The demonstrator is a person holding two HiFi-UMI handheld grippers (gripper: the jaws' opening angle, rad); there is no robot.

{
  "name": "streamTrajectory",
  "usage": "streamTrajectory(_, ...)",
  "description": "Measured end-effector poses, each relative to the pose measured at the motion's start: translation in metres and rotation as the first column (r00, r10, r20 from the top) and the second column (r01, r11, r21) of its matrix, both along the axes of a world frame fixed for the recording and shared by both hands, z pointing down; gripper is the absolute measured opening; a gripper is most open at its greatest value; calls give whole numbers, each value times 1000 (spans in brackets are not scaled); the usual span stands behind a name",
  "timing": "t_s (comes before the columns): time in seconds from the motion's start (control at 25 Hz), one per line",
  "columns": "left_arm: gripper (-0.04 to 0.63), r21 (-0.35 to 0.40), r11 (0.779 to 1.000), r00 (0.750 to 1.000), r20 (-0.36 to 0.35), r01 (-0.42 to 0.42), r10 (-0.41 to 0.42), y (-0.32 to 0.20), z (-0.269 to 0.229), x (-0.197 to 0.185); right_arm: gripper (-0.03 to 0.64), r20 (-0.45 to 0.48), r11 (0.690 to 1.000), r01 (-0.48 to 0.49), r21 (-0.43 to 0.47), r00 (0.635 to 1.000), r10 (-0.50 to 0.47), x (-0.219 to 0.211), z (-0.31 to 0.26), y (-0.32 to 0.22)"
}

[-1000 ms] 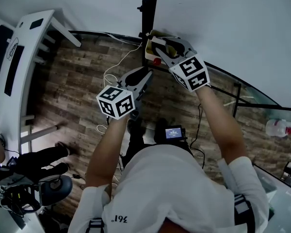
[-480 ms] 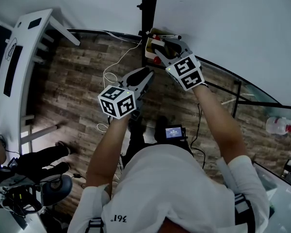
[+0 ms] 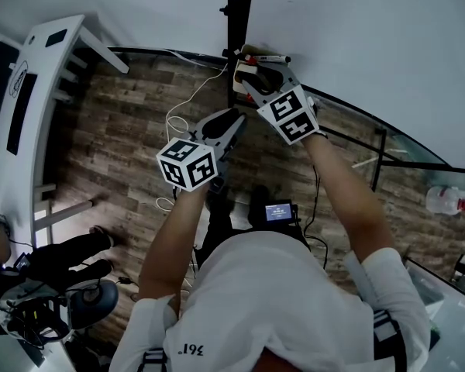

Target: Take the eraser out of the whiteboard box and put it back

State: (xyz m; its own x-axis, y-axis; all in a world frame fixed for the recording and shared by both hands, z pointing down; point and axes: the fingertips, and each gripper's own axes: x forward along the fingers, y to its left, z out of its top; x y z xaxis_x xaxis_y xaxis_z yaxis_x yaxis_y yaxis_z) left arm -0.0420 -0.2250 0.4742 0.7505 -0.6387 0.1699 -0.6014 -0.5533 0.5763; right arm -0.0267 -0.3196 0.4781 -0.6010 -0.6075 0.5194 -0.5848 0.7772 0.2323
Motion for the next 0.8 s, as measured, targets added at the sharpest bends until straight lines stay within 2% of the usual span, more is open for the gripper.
streamTrajectory(0.8, 106, 9, 1000, 1000, -11, 14, -14, 4, -4, -7, 216, -9, 1000, -10, -22, 1000, 10, 0, 5, 4)
